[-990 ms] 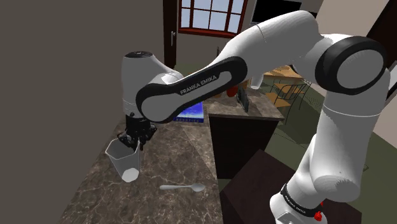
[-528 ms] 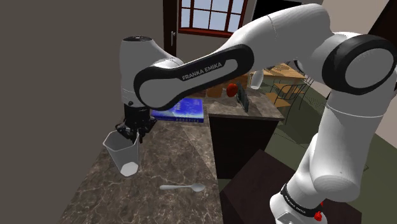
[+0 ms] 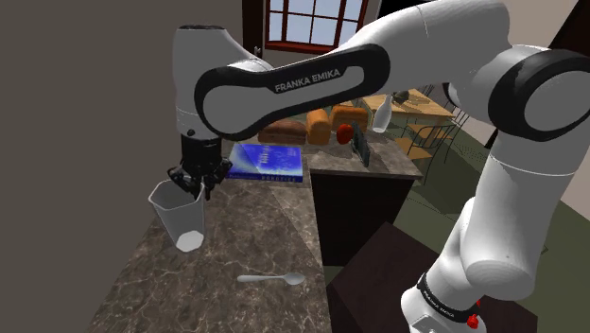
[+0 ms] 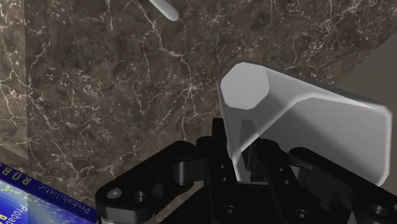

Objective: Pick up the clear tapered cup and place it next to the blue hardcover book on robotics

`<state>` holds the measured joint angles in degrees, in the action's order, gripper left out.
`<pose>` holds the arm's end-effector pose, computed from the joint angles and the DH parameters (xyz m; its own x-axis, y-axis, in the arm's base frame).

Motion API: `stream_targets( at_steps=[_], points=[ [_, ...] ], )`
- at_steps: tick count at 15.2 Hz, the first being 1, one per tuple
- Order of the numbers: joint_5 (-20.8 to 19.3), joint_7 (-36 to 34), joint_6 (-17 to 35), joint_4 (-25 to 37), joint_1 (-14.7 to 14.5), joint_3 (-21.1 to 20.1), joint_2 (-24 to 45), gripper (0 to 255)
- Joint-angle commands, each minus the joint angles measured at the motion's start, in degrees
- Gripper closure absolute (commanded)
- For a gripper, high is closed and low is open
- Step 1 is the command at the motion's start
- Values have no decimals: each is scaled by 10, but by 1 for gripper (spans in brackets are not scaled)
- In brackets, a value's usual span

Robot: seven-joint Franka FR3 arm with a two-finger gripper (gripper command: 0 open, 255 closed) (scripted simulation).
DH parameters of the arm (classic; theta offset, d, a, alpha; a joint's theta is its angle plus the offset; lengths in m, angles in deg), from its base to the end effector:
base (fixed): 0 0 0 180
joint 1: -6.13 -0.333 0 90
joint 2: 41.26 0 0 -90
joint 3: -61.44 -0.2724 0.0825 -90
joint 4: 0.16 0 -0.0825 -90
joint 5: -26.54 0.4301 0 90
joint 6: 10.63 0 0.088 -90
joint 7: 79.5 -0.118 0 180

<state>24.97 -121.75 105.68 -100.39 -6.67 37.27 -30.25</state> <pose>0.5352 0.3876 0.4065 0.9946 -0.0944 0.0426 -0.0893 -0.9899 -0.1097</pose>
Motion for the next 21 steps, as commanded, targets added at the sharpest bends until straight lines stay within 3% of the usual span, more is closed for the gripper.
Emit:
stream_targets(
  at_steps=[1,13,21],
  points=[
    [0,-1,-15,14,-1,-1,-1,255],
    [3,-3,-103,97,-3,-3,-6,255],
    [9,94,-121,139,54,34,22,255]
  ],
)
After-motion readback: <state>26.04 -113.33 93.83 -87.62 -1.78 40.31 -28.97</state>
